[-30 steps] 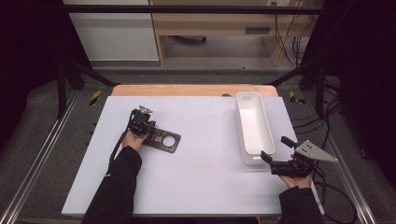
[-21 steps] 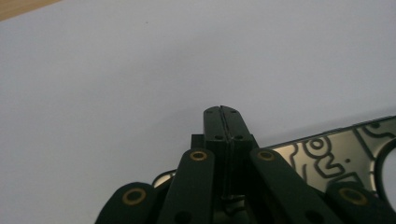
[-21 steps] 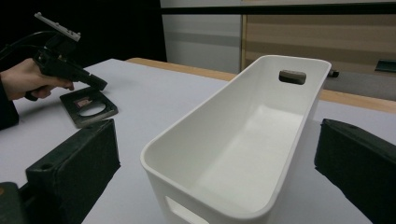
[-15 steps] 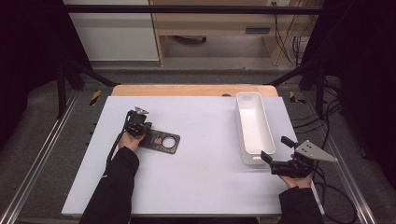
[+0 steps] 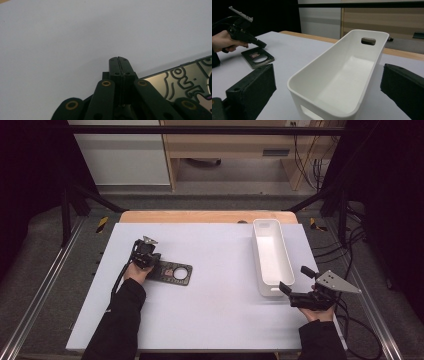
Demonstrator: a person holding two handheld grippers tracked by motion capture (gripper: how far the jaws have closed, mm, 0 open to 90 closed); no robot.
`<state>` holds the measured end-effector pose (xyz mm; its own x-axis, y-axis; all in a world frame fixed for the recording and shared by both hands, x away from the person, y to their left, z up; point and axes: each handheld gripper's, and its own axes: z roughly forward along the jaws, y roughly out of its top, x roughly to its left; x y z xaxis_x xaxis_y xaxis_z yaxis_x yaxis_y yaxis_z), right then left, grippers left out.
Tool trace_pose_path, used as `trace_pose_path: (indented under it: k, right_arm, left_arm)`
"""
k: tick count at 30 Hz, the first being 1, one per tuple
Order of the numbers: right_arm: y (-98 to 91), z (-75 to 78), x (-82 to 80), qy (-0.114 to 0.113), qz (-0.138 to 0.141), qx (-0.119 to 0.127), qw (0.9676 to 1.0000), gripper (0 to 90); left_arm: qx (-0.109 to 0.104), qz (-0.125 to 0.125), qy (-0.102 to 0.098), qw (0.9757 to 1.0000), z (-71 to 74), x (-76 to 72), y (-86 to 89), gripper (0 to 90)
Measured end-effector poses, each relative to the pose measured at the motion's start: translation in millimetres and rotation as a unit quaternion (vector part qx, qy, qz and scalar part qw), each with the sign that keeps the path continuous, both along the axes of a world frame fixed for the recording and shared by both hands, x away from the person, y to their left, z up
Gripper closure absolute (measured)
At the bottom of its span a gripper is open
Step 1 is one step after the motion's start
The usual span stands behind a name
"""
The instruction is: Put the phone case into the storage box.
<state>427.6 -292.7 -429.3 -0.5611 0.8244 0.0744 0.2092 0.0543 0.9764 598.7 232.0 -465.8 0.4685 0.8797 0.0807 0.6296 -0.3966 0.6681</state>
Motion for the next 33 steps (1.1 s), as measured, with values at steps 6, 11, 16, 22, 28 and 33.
trace_pose_path:
  k: [6, 11, 16, 22, 28, 33]
  right_arm:
    - [0.4, 0.1, 0.0, 0.0, 0.0, 0.0, 1.0, 0.1]
    - [0.2, 0.2, 0.0, 0.0, 0.001, 0.001, 1.0, 0.2]
    - [0.3, 0.2, 0.0, 0.0, 0.002, 0.002, 1.0, 0.2]
    - [0.5, 0.3, 0.0, 0.001, 0.003, 0.001, 1.0, 0.1]
    - [1.3, -0.1, 0.4, 0.003, 0.005, 0.0, 1.0, 0.1]
    - [1.6, -0.2, 0.3, 0.002, 0.006, 0.0, 1.0, 0.1]
  left_arm:
    - [-0.006, -0.002, 0.002, 1.0, -0.4, -8.5, 3.6, 89.1]
    - [-0.004, -0.007, 0.003, 1.0, -0.3, -16.8, 5.8, 89.1]
    - [0.003, -0.013, 0.003, 0.9999, 0.0, -27.2, 6.6, 89.2]
    - [0.004, -0.022, 0.003, 0.9998, -0.3, -40.5, 8.8, 89.2]
    - [0.008, -0.034, 0.005, 0.9994, 0.2, -52.7, 10.3, 89.2]
    - [0.011, -0.042, 0.005, 0.999, 0.0, -64.2, 11.8, 89.1]
